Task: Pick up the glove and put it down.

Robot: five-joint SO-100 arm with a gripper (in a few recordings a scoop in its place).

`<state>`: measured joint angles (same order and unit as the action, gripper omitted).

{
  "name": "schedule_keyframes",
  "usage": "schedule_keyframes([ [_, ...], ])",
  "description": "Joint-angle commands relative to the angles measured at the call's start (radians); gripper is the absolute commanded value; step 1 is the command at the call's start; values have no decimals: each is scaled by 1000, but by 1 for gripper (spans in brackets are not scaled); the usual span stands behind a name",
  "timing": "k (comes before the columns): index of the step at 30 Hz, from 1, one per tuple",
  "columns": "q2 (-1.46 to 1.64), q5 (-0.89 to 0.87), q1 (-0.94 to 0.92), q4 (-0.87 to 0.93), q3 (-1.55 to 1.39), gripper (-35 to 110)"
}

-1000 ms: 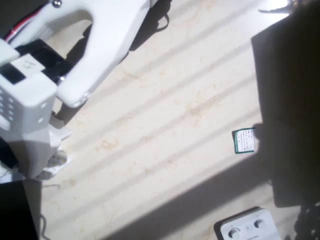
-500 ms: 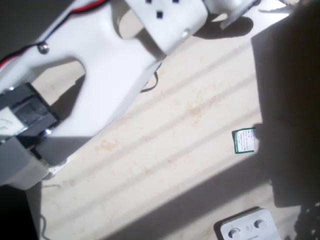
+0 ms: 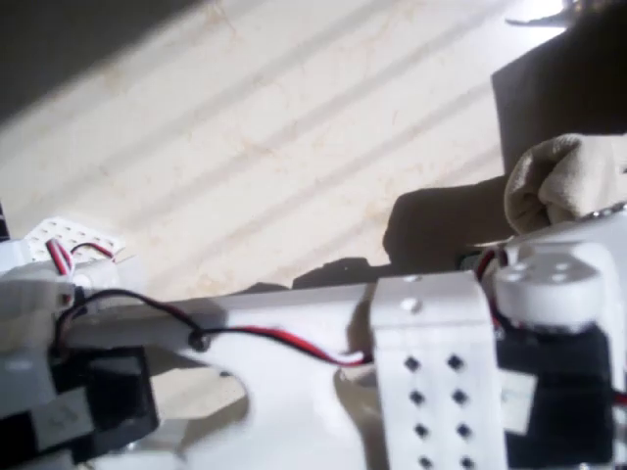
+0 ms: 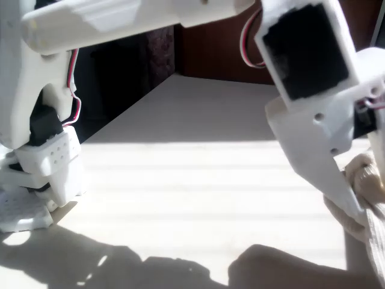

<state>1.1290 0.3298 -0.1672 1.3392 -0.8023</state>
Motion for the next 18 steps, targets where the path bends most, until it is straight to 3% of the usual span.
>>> schedule_keyframes([
  [1, 38, 37, -87, 5, -23, 0],
  [18, -210, 43, -163, -12, -115, 0],
])
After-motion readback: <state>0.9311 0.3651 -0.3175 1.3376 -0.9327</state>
